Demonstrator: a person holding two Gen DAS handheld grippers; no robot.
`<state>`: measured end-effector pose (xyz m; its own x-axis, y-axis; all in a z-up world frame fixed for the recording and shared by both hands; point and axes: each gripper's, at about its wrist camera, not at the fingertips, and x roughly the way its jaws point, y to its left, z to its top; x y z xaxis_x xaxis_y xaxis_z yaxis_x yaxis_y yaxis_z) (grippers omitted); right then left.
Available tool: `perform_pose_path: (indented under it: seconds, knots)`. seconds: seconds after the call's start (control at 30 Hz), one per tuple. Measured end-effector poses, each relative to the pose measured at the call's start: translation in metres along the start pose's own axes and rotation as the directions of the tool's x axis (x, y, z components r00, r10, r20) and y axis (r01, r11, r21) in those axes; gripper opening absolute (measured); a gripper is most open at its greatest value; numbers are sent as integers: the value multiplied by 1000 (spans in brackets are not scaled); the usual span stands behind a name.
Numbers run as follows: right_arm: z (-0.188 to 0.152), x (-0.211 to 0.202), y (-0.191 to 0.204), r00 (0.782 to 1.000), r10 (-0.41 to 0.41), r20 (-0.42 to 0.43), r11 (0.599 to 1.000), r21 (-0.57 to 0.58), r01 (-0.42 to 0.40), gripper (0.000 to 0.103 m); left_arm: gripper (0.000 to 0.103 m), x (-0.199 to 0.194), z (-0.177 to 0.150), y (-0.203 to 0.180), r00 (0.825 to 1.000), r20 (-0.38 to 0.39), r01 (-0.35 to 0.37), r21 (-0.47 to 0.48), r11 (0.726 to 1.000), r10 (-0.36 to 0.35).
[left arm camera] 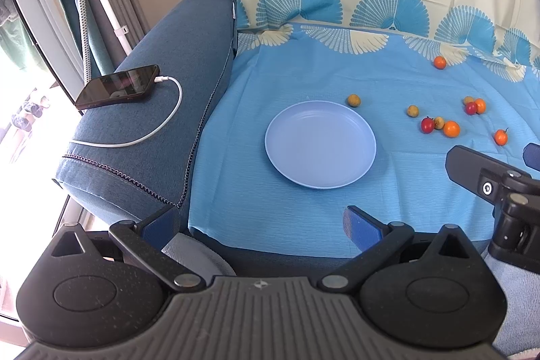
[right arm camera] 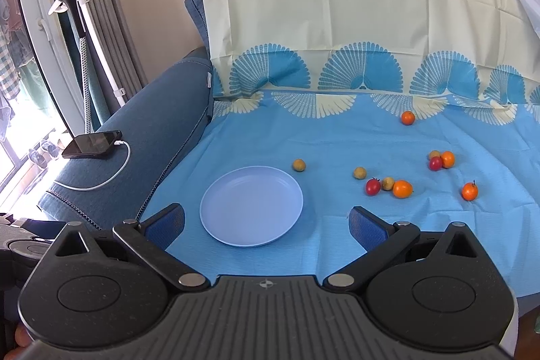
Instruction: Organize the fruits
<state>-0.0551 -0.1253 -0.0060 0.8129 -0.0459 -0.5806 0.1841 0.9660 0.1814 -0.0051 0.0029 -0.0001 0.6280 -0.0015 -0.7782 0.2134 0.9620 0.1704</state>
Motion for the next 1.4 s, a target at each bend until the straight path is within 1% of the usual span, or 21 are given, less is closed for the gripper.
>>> perform_pose_path:
  seconds: [0.2,0.37,0.5,0.87,0.93,1.03,1.13,1.2,1.27,1.3,1.4]
  knots:
    - [-1,2,-2,1000,8,-2,1000,13,-8,103,103,4,-4,-2,1000,-4,0,0,1000,0]
    - [-3,6,-2,1000,9,-18,1000,21,-9,103,103,11,0,-6,1000,-14,-4,9,1000,4]
    - [-5,9,-3,1000,-6,-21,1000,4,6,103,103,15,2,-9,1000,-23,-8,17,1000,8]
    - [-7,23,-12,997,27,-68,998,54,-23,103,103,28,4,-14,999,-41,-11,24,1000,12]
    - [-9,26,-15,998,30,-53,998,55,-27,103,103,31,5,-16,998,-55,-13,30,999,15]
    - [-10,30,-19,996,37,-82,996,79,-30,103,103,36,7,-19,999,-34,-15,36,999,16]
    - [-10,35,-23,996,36,-78,995,92,-28,103,103,40,8,-22,998,-54,-9,60,998,12]
    - [-10,37,-27,996,43,-81,992,120,-33,103,103,43,11,-26,998,-55,-21,80,997,25]
    - [-9,36,-35,998,28,-56,989,146,-20,103,103,47,15,-32,998,-54,-11,81,997,15]
    - [-9,34,-40,999,11,-34,988,155,-6,103,103,49,18,-35,998,-52,-19,92,996,23]
    - [-9,31,-62,995,-88,44,980,183,78,103,103,54,26,-48,999,-47,-10,108,994,15]
